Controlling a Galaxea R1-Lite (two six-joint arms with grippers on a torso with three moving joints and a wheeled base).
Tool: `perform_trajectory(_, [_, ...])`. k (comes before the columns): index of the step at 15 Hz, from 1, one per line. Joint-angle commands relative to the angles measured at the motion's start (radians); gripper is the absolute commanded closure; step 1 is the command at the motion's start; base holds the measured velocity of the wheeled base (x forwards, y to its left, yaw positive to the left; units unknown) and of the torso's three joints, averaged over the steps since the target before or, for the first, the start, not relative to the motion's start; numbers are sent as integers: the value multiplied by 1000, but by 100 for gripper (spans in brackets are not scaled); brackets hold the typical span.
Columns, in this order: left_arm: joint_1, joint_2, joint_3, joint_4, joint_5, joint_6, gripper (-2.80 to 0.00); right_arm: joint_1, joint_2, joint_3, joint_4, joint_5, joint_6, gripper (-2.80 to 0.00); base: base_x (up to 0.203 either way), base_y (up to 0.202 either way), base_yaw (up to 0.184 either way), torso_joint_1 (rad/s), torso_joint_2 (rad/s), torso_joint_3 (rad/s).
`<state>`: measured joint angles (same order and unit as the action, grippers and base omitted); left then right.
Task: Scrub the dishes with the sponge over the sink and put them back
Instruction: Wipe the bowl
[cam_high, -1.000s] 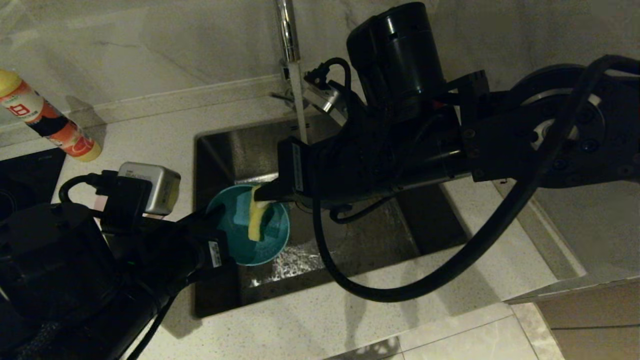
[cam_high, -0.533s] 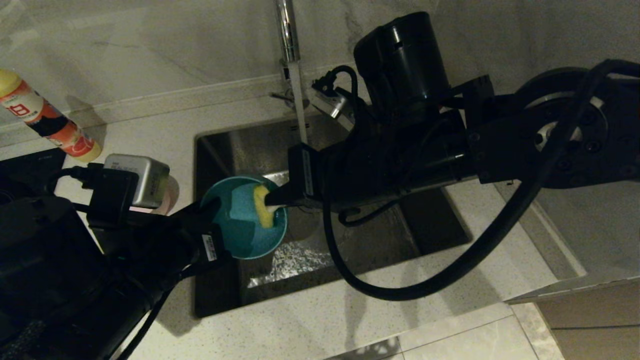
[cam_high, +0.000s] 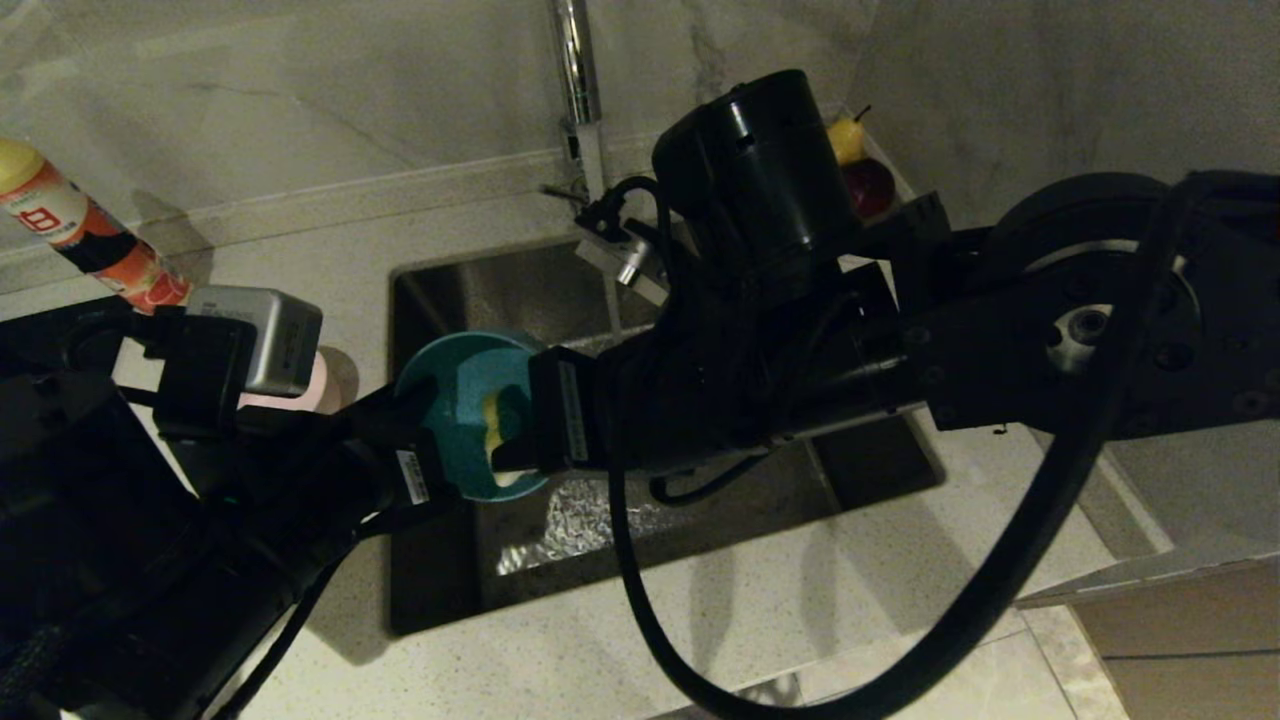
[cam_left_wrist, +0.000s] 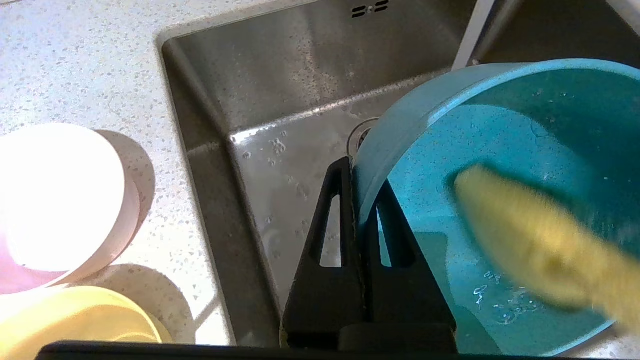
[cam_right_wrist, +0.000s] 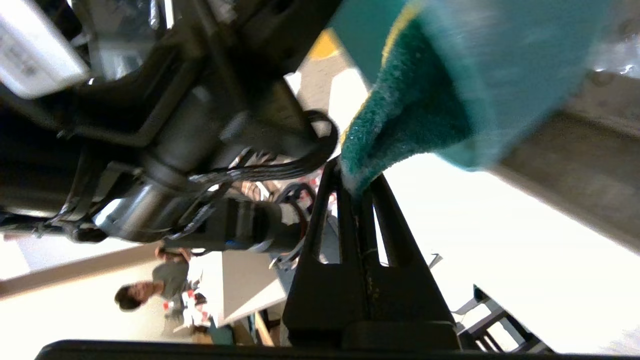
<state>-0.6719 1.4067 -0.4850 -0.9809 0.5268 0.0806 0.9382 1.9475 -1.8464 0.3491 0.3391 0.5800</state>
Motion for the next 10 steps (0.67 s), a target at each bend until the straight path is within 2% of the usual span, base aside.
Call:
perform_trajectory(1, [0, 8, -4, -7, 4, 0, 0, 24, 7, -11, 1, 3, 3, 0, 0, 0, 0, 0, 0, 0])
perform_trajectory(6, [0, 6, -4, -9, 5, -2, 0, 44, 8, -10, 1, 3, 4, 0, 0, 0, 0, 0, 0, 0])
perform_trajectory(10, [0, -3, -4, -5, 7, -2, 0, 29, 13, 9, 3, -3, 10, 0, 0, 0, 0, 0, 0, 0])
